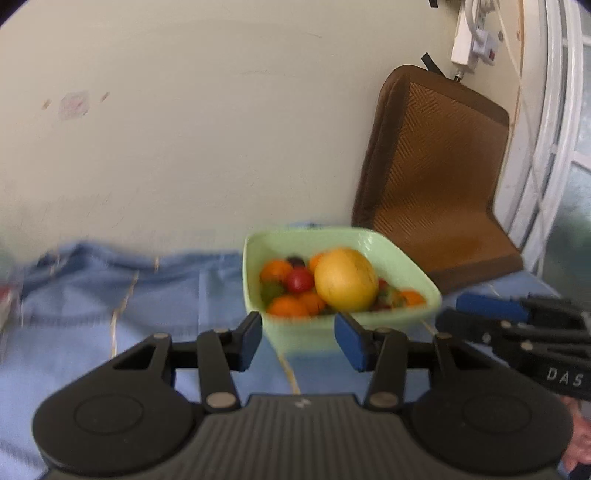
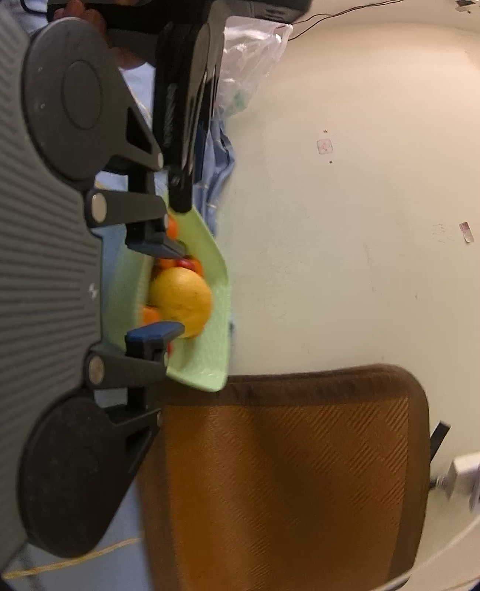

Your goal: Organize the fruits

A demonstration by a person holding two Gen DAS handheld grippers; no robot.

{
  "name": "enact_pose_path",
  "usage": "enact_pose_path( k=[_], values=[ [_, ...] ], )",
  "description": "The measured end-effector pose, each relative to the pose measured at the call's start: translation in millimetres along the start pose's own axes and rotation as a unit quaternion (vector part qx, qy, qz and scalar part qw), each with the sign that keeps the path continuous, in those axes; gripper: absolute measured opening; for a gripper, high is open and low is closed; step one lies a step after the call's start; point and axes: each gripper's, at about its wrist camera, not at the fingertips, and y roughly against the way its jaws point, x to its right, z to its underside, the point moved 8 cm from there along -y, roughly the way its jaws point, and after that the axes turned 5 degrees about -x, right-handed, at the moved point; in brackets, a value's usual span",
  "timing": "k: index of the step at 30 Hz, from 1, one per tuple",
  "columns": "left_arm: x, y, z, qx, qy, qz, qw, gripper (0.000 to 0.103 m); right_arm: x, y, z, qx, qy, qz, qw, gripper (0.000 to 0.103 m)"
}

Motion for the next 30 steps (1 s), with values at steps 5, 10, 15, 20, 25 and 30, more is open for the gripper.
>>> enact_pose_path(
  k=[5,10,15,20,25,30],
  values=[
    [5.7,28.0,47.1,-0.016,0.026,0.004,0.9995,0.045,-9.3,37.2,45.5,-0.044,-0.029,-0.012,0.999,0.040],
    [12.4,51.4,86.8,-0.027,0.047,-0.018,0.9984,0.045,-26.6,72.2,80.2,-0.063,-0.067,-0.023,0.995,0.040],
    [21.2,75.3,115.2,-0.023,0.052,-0.049,0.9972,0.045,-40.1,88.7,105.1,-0.079,-0.095,-0.024,0.992,0.040],
    [24.6,83.0,133.0,-0.020,0.045,-0.083,0.9953,0.046,-49.4,97.9,112.3,-0.070,-0.089,-0.011,0.994,0.040],
    [26.9,90.8,138.3,0.000,0.033,-0.112,0.9932,0.047,-53.0,107.9,116.0,-0.051,-0.070,0.000,0.996,0.041],
    [27.8,91.3,137.6,0.004,0.031,-0.121,0.9922,0.047,-42.7,109.4,116.8,-0.041,-0.100,-0.001,0.994,0.041]
  ],
)
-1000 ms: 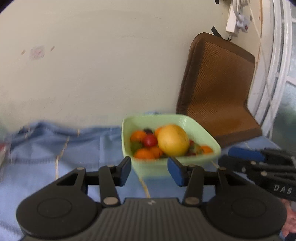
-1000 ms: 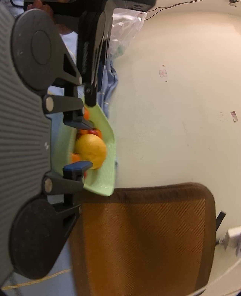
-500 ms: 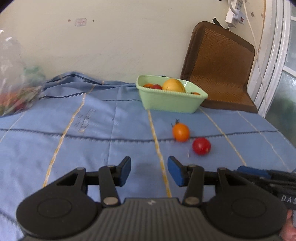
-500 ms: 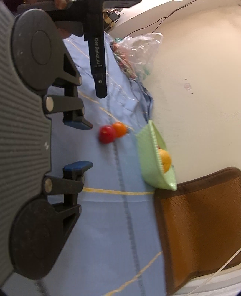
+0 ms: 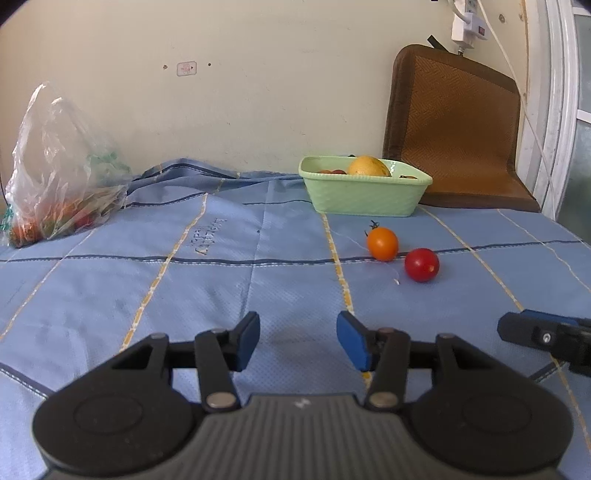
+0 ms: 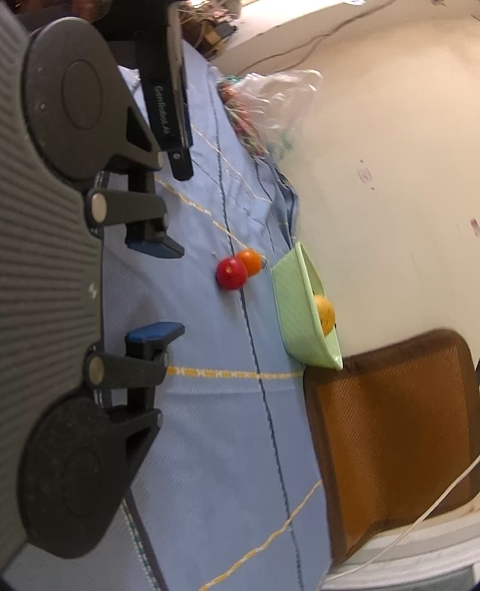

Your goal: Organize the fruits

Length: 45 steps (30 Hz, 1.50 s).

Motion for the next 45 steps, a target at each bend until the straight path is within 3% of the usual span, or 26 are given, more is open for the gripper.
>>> enact_pose_path(
  k=[45],
  values=[
    [-0.4,-5.2,1.3,-0.011,0.013,0.015,0.9997,0.050,-1.1,-2.6,0.3,-0.008,-0.004,-0.011,1.000,0.043]
  ],
)
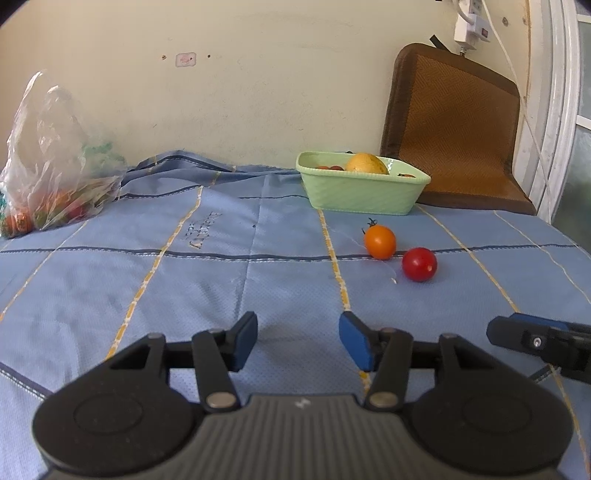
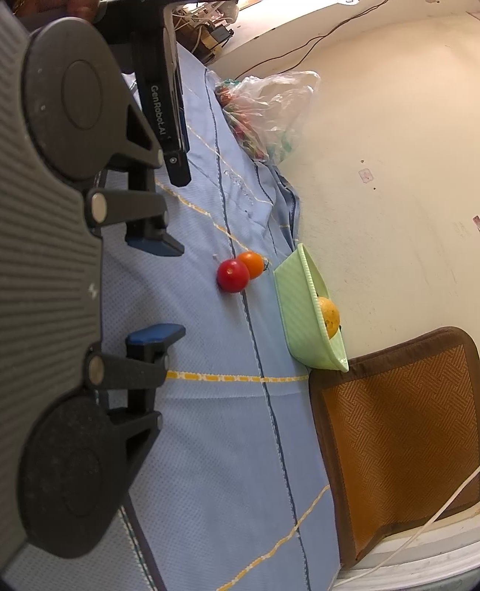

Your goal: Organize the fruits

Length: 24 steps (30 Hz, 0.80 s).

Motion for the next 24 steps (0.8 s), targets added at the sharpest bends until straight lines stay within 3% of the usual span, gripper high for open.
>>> enact_pose_path(
  k=[24],
  values=[
    [-0.2,-0.7,1.5,-0.001,-0.005,-0.019,0.9998,0.052,0.7,3.1,-0.9,0.009,-0.007,-0.012,1.000,0.047]
  ],
)
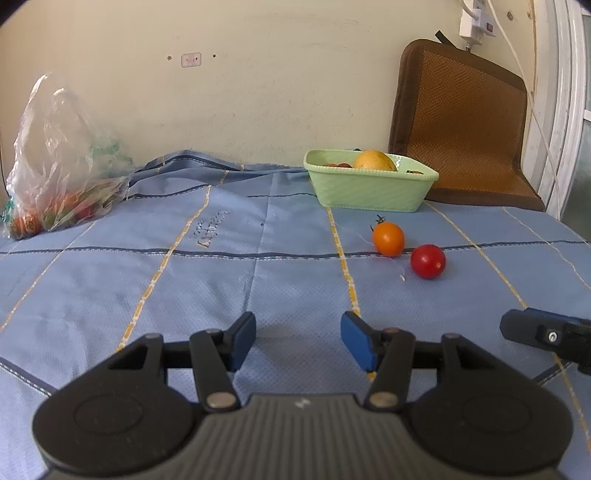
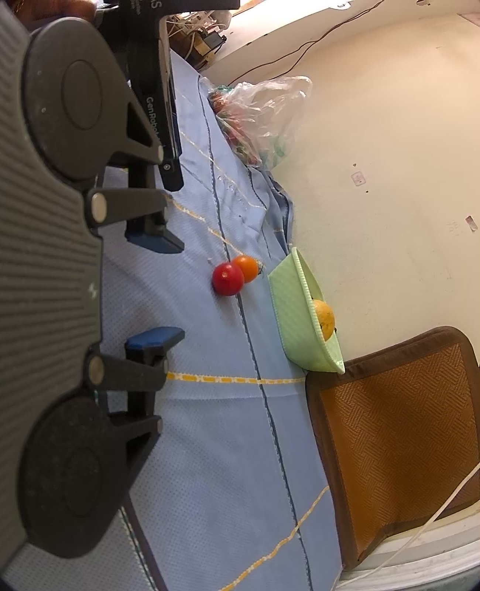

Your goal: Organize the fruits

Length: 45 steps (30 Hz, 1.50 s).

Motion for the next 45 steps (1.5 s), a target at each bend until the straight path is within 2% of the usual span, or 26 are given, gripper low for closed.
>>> enact_pose_path(
  k=[21,35,38,40,43,45],
  values=[
    [0.1,0.9,2.4,-0.001,-0.011,-0.028,0.9995,0.054,0.3,0.0,-1.2,0.004,0.002,-0.010,1.000,0.051],
    [1.6,-1.3,2.5,-0.009,-0.015,-0.021,0.9996,0.056,-3.6,-4.9,1.2,-0.011,0.013,-0.006,1.000,0.052],
    [-0.7,-3.2,1.8,-0.015,-0.010,-0.002,0.9998,0.057,-4.8,-5.1,1.9,-0.014,0.018,-0.007,1.000,0.053],
    [-2.3,-5.9,-4.1,-0.021,-0.008,0.040,0.9989,0.059,-5.0,-4.7,2.2,-0.014,0.019,-0.007,1.000,0.053],
    [-2.5,-6.5,-28.3,-0.011,-0.019,0.080,0.9966,0.059,-6.3,-5.6,0.9,-0.023,0.029,-0.015,0.999,0.052],
    [2.0,-6.9,-49.4,-0.006,-0.024,0.113,0.9933,0.059,-7.8,-9.4,-3.9,-0.031,0.059,-0.009,0.998,0.052]
  ],
)
